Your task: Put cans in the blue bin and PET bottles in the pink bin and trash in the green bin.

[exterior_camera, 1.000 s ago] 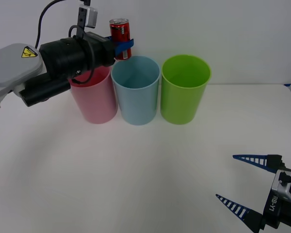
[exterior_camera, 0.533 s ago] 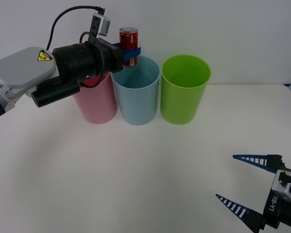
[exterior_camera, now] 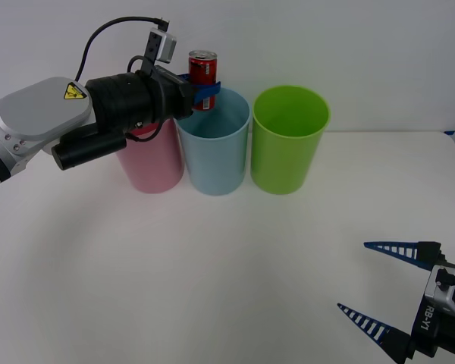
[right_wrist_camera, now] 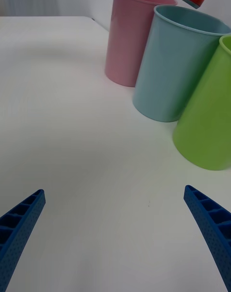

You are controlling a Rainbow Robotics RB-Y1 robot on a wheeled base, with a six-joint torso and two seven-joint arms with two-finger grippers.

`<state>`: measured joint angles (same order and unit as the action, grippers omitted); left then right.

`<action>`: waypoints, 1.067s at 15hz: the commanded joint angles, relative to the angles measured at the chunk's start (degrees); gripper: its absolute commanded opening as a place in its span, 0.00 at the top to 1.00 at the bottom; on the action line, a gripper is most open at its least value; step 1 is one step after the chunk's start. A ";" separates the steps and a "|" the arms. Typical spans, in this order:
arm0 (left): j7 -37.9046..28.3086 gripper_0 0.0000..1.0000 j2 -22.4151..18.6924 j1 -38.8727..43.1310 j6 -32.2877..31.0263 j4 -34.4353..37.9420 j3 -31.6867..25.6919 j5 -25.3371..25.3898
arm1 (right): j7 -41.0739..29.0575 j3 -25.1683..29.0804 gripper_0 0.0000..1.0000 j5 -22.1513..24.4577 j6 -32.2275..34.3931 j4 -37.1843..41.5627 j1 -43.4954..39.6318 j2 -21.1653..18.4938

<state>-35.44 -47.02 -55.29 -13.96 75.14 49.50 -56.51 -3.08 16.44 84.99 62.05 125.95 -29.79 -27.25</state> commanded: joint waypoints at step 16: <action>0.45 0.00 -0.09 -1.23 0.42 -0.17 -0.02 1.05 | 0.00 0.00 0.00 0.00 0.00 0.00 0.00 0.00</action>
<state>-34.98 -47.11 -56.44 -13.61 74.97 49.49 -55.62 -3.08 16.44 84.99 62.05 125.95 -29.79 -27.25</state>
